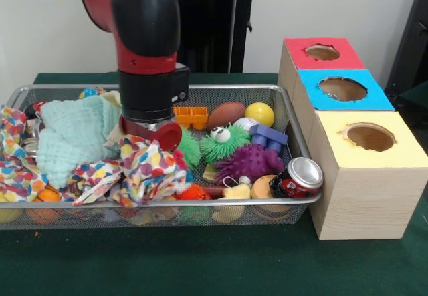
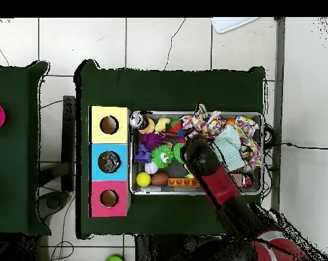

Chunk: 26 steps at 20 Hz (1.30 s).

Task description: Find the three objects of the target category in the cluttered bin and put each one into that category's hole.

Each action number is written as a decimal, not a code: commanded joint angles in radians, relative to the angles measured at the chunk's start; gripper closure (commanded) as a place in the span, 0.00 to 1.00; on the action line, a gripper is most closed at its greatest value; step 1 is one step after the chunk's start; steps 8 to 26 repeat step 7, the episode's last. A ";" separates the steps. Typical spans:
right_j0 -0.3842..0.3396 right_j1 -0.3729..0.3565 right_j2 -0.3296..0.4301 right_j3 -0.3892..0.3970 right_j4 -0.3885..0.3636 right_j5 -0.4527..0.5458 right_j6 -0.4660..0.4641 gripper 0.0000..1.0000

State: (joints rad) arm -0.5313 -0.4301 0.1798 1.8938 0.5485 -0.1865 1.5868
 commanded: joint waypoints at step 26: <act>0.125 -0.036 -0.077 -0.076 -0.072 0.022 0.129 0.00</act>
